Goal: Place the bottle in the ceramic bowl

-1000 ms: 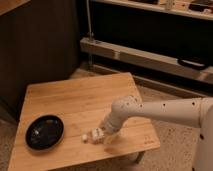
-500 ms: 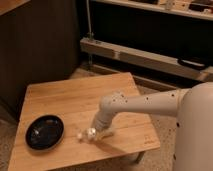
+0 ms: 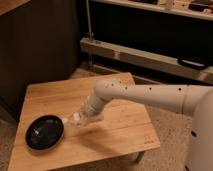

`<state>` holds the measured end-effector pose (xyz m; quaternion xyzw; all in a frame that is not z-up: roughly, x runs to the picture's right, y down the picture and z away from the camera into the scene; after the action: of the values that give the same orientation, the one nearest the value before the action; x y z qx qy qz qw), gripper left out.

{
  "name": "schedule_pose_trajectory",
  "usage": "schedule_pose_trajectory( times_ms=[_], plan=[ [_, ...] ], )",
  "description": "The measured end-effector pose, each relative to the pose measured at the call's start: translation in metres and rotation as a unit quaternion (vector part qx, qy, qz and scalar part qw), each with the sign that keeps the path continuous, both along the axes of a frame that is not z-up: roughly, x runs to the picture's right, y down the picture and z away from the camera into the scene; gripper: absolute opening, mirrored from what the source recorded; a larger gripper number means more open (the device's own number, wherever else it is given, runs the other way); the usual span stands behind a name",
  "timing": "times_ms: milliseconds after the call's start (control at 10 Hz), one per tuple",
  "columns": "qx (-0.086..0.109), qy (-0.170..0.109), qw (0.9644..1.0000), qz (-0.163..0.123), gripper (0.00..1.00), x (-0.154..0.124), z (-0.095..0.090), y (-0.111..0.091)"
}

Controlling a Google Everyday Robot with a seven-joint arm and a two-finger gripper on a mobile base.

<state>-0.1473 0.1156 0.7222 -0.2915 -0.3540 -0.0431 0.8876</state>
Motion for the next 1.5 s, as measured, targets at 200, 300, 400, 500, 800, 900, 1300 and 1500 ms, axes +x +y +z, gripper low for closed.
schedule_pose_trajectory(
  times_ms=[200, 300, 400, 500, 800, 900, 1300, 1500],
  plan=[
    [-0.015, -0.040, 0.9988, 0.024, 0.00, -0.028, -0.006, -0.019],
    [-0.030, -0.070, 0.9967, 0.029, 0.00, -0.056, -0.009, -0.025],
    [-0.049, -0.095, 0.9940, 0.024, 0.00, -0.086, -0.010, -0.021],
    [-0.068, -0.117, 0.9907, 0.017, 0.00, -0.110, -0.012, -0.012],
    [-0.119, -0.182, 0.9756, -0.028, 0.00, -0.170, -0.028, 0.047],
    [-0.132, -0.199, 0.9702, -0.040, 0.03, -0.183, -0.032, 0.063],
    [-0.188, -0.279, 0.9365, -0.098, 0.43, -0.239, -0.035, 0.122],
    [-0.177, -0.282, 0.9362, -0.112, 0.64, -0.240, -0.029, 0.126]
  ],
)
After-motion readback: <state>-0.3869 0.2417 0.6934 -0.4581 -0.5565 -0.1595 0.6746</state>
